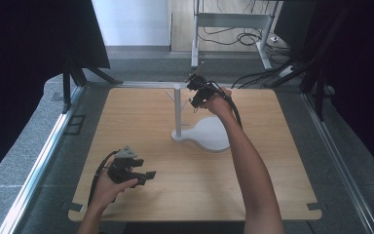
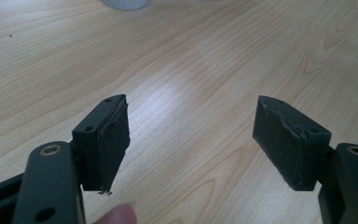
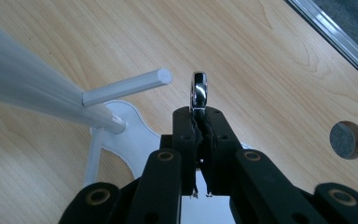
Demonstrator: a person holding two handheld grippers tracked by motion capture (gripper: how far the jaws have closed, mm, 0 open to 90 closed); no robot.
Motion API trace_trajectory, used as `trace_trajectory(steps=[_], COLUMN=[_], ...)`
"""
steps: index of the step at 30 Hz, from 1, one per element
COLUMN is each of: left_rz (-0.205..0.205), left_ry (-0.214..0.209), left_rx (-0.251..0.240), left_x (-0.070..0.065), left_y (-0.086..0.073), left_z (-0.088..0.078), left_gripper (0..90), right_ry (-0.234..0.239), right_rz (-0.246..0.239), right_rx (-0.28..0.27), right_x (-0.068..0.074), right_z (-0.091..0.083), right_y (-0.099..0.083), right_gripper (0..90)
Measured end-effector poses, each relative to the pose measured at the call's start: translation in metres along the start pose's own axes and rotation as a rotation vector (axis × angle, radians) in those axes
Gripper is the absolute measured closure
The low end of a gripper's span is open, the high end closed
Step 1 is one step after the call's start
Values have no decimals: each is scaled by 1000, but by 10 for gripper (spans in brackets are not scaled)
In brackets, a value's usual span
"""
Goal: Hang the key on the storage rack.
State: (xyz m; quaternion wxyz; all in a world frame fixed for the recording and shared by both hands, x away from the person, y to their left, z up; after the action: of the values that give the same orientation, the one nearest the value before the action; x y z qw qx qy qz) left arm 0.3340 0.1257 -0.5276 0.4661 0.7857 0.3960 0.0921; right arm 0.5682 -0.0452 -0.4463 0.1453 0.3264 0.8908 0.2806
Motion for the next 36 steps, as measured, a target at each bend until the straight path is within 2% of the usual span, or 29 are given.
trace_trajectory(steps=[6,24,36], left_rz=[3,5,10], left_ry=[2,-9,-13], left_rx=[15,27,29], left_x=[0,-3,-5], left_y=[-2,-3,-3], left_z=[2,5,6], left_gripper=[275,275,275], right_ry=[3,-17,18], right_rz=[16,-19,-23], right_rx=[-27,-33,-43], right_x=[2,18,32], right_z=[-1,-8,-6], right_y=[5,9,3], right_gripper=[843,842,840])
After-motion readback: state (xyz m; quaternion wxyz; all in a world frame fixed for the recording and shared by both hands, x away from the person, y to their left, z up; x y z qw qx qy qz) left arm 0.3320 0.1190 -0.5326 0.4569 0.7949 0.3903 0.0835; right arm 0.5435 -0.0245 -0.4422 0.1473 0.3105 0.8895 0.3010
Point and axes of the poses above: each handheld gripper's, and its own axes: z roughly forward along the jaws, y roughly out of its top, x roughly to its left, the point moved 10 cm from there along z, roughly forward along the jaws, and after that the axes turned 10 degrees about -x, right-handed, at the moved point
